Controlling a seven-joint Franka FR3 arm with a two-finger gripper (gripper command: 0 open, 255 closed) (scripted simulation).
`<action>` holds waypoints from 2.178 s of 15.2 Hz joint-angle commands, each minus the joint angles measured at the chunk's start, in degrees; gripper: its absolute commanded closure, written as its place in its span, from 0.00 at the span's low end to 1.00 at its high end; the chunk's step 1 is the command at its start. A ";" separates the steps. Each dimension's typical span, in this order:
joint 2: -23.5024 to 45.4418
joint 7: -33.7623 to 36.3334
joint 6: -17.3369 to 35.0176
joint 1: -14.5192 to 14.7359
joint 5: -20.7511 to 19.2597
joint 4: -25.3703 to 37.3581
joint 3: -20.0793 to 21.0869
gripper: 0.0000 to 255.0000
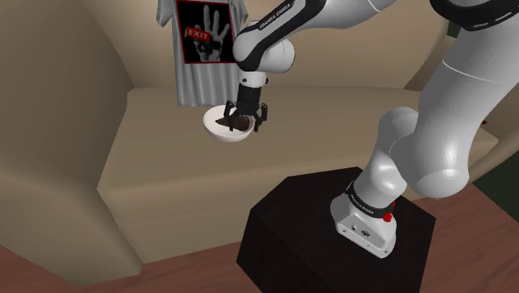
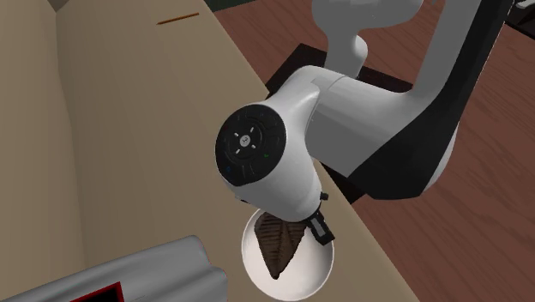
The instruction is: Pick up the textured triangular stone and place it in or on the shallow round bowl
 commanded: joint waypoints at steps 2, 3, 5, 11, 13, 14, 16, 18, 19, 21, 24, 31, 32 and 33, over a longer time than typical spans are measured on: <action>0.52 -0.37 0.68 0.04 0.61 -0.30 0.17 0.00; 0.52 -0.38 0.68 0.04 0.61 -0.30 0.17 0.00; 0.53 -0.38 0.68 0.04 0.61 -0.30 0.17 0.00; 0.53 -0.40 0.69 0.03 0.61 -0.31 0.16 1.00; 0.48 -0.41 0.73 0.03 0.60 -0.39 0.16 1.00; 0.48 -0.40 0.73 0.03 0.59 -0.39 0.16 1.00; 0.52 -0.42 0.75 0.03 0.63 -0.38 0.17 1.00; -0.18 0.22 0.12 0.12 -0.04 -0.20 0.03 1.00; -0.87 0.80 -0.45 0.18 -0.68 -0.08 -0.10 1.00; -2.23 1.94 -1.61 0.29 -1.91 0.20 -0.30 1.00; -2.18 1.89 -1.54 0.28 -1.84 -0.09 -0.28 0.00; 23.74 -2.21 -24.87 9.61 -33.45 34.31 5.10 0.00; 27.25 -3.93 -26.98 11.37 -37.59 37.80 5.63 0.00; 27.97 -4.35 -27.33 11.87 -38.32 38.43 5.56 0.00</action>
